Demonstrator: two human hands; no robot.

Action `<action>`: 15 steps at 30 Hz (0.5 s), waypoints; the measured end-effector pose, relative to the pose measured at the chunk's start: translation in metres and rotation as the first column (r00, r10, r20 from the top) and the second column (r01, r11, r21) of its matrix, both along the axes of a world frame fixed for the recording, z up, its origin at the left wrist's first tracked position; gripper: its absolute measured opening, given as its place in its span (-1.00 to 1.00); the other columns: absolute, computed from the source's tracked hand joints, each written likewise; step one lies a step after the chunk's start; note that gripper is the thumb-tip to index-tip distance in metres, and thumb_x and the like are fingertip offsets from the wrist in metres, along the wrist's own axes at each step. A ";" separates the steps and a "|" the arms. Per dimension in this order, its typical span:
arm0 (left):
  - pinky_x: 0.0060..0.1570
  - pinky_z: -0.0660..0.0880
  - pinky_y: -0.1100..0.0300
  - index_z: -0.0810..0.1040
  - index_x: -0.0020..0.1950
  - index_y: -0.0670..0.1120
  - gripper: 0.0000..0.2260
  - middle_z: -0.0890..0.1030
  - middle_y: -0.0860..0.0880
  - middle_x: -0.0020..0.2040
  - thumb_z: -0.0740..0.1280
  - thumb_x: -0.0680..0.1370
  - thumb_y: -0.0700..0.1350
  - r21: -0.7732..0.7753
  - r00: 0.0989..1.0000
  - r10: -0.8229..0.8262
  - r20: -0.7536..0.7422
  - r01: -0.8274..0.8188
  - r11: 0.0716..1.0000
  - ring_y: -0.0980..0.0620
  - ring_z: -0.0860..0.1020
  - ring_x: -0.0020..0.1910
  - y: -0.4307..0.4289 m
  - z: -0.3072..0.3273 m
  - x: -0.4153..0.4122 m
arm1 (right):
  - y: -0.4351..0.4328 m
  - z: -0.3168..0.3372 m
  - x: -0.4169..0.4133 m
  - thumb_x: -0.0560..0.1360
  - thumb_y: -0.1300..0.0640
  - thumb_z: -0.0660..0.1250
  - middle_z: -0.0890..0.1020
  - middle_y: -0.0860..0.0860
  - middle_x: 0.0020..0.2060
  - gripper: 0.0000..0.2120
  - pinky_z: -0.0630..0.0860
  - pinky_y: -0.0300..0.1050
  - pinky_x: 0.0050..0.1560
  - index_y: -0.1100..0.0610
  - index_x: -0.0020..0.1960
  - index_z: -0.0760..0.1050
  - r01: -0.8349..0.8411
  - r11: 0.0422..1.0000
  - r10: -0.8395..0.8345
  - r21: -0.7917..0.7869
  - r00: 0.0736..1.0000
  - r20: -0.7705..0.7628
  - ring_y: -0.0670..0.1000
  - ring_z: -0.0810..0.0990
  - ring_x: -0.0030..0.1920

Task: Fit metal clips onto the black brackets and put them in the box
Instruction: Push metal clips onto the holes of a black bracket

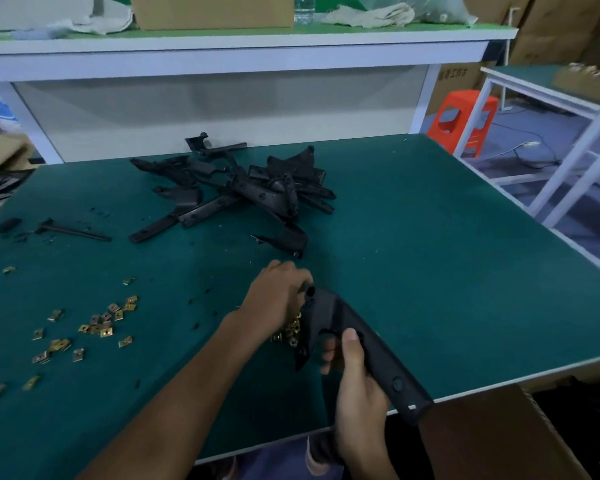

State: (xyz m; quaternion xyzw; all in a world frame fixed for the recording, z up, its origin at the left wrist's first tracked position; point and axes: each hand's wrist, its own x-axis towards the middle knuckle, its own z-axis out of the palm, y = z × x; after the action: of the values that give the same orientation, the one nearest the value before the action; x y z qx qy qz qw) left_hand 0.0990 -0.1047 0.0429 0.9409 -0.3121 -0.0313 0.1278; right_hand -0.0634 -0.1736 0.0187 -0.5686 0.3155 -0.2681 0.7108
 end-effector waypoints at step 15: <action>-0.17 0.53 0.27 0.71 -0.01 -0.04 -0.85 0.61 -0.01 -0.13 0.36 0.50 -0.10 -0.653 0.572 -0.337 -0.748 -0.727 0.214 0.12 0.56 -0.17 0.063 0.013 -0.120 | -0.005 0.018 0.015 0.67 0.15 0.22 0.60 -0.01 -0.44 -0.78 0.52 -0.24 -0.45 0.18 -0.09 0.56 -0.243 0.805 0.110 0.542 0.958 0.265 -0.11 0.56 -0.46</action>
State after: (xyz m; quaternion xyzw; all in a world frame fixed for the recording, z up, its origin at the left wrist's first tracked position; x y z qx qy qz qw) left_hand -0.0207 -0.0420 0.0557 0.5626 -0.0223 -0.2224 0.7960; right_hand -0.0487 -0.1784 0.0366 -0.3244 0.2455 -0.1555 0.9002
